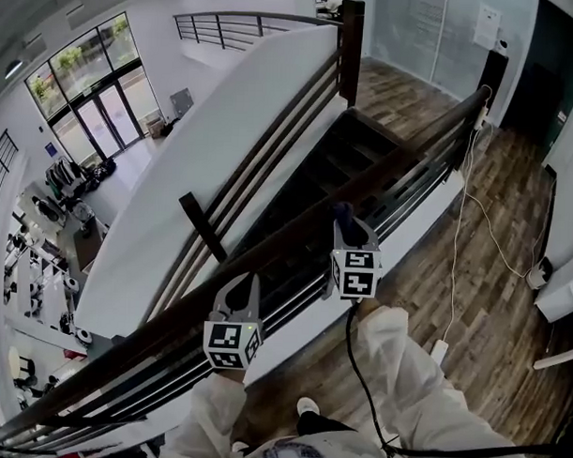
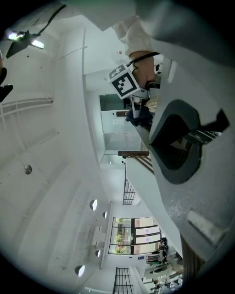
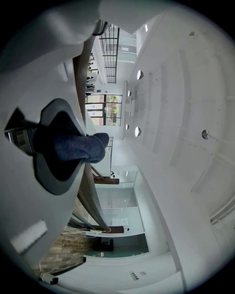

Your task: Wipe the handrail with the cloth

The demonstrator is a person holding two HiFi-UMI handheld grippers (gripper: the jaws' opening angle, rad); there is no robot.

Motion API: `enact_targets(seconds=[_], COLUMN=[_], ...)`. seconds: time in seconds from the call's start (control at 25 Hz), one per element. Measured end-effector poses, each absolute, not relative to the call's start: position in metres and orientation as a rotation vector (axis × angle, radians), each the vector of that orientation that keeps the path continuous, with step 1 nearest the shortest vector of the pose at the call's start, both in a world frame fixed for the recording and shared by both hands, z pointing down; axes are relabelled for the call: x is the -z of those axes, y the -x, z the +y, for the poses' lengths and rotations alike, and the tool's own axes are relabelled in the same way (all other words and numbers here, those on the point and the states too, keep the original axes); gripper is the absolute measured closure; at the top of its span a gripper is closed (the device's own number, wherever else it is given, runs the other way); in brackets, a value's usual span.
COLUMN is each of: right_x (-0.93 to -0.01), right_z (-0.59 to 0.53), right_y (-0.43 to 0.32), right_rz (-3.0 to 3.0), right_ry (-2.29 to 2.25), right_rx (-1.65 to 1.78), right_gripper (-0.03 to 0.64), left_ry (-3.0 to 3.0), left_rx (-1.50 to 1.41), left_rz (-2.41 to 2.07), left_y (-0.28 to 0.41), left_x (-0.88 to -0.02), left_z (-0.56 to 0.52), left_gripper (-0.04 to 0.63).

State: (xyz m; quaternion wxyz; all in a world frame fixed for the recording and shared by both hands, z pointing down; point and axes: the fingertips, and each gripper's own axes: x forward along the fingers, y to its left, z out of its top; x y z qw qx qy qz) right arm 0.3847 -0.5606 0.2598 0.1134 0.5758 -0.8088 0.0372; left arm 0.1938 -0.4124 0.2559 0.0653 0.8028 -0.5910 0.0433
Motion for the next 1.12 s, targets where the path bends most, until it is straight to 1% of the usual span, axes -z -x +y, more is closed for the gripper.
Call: enact_targets(seconds=[0.36, 0.56, 1.12], right_x=[-0.241, -0.234, -0.232], right_z=[-0.499, -0.446, -0.299], right_y=[-0.347, -0.283, -0.104], right_rz=[-2.505, -2.638, -2.847], right_ry=[-1.637, -1.489, -0.941], right_rx=[-0.101, -0.1, -0.132], right_gripper=[0.518, 0.518, 0.518], left_ry=[-2.334, -2.229, -1.958], left_rx=[-0.145, -0.136, -0.124], left_rz=[-1.875, -1.961, -2.266], left_y=[-0.139, -0.099, 0.03], left_x=[-0.261, -0.274, -0.264], left_z=[-0.351, -0.313, -0.183], left_gripper=[0.597, 0.598, 0.598])
